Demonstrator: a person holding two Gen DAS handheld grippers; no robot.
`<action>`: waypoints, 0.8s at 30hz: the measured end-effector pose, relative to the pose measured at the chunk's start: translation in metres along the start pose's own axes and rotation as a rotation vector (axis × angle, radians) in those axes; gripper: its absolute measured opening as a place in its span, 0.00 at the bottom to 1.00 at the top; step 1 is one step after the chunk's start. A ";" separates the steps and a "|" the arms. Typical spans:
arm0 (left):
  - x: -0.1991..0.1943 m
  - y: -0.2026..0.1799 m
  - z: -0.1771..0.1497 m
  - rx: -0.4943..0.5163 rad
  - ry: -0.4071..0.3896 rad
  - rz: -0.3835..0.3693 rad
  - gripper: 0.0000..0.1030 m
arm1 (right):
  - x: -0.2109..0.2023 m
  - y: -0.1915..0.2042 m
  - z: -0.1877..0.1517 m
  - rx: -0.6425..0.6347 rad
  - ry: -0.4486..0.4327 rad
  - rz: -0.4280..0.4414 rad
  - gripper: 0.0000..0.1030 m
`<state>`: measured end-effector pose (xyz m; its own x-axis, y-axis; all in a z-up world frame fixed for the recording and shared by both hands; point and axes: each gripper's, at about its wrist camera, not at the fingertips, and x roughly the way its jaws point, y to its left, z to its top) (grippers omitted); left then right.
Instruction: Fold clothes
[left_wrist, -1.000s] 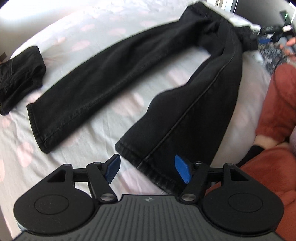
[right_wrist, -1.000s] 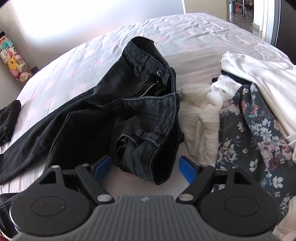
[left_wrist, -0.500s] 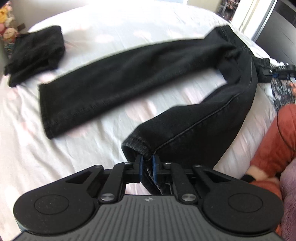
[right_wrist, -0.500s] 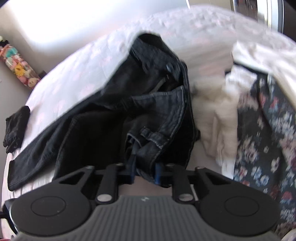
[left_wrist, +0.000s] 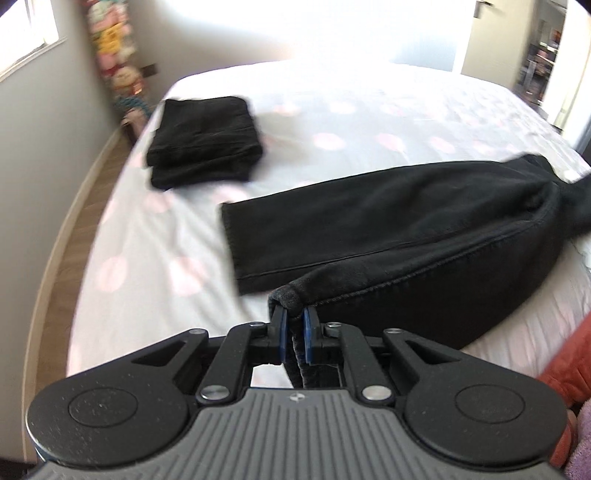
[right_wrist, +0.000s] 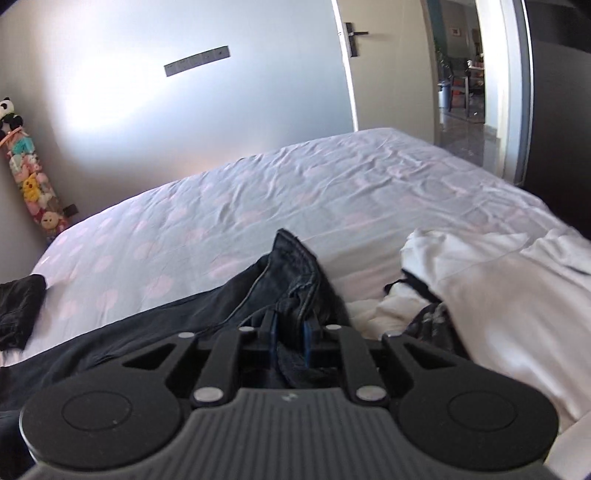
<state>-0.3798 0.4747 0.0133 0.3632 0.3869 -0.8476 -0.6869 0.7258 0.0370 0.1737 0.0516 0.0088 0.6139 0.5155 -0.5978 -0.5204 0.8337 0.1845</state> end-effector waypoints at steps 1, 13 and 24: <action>0.003 0.005 -0.003 -0.014 0.023 0.014 0.11 | 0.002 -0.004 0.000 0.009 0.004 -0.013 0.15; 0.083 0.084 -0.032 -0.183 0.212 0.337 0.00 | 0.055 -0.025 -0.020 -0.106 0.123 -0.163 0.16; 0.091 0.053 -0.043 -0.178 0.143 -0.044 0.53 | 0.056 -0.028 -0.025 -0.123 0.165 -0.138 0.28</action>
<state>-0.4107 0.5239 -0.0845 0.3114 0.2632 -0.9131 -0.7771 0.6235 -0.0853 0.2075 0.0523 -0.0487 0.5844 0.3506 -0.7318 -0.5126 0.8586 0.0019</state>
